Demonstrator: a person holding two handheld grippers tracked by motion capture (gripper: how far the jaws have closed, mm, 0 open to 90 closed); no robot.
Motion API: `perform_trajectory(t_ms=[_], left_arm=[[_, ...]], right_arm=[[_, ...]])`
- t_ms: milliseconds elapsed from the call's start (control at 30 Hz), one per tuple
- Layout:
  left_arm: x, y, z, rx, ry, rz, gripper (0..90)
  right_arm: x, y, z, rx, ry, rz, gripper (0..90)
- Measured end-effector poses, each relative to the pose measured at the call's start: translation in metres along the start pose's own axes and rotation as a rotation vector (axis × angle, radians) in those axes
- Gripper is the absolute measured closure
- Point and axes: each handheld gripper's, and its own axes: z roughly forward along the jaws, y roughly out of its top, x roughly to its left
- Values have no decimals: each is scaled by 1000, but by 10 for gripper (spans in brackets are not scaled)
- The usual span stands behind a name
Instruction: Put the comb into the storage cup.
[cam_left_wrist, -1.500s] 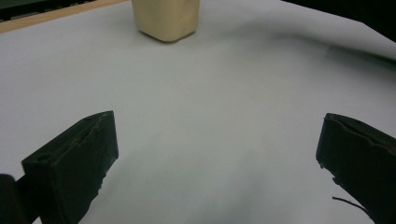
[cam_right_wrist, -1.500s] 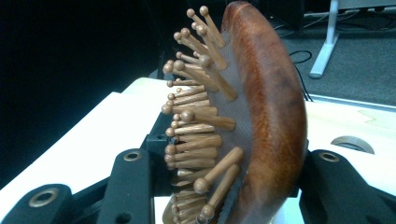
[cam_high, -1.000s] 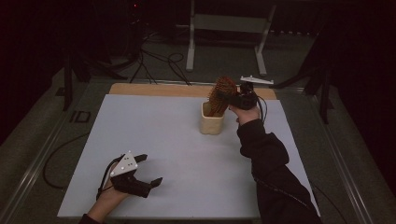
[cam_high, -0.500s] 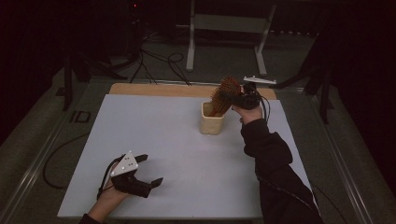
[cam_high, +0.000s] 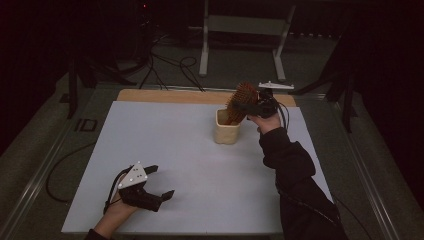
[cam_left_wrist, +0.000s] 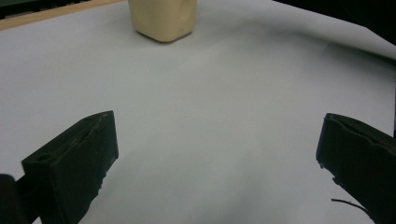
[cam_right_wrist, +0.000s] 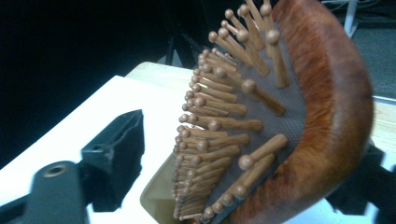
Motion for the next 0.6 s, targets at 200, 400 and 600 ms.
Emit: perform_trajectory(t_ms=[200,400,600], left_arm=[[0,0,0,-1,-1,1,0],[0,0,-1,1,-5,2,0],[-2,0,-1,-4,-6,2,0]], right_arm=[[3,1,-7,23,-15,-71,96],[0,1,-13,27,5,-84,93],[0,1,-21,53,3,-95,89]])
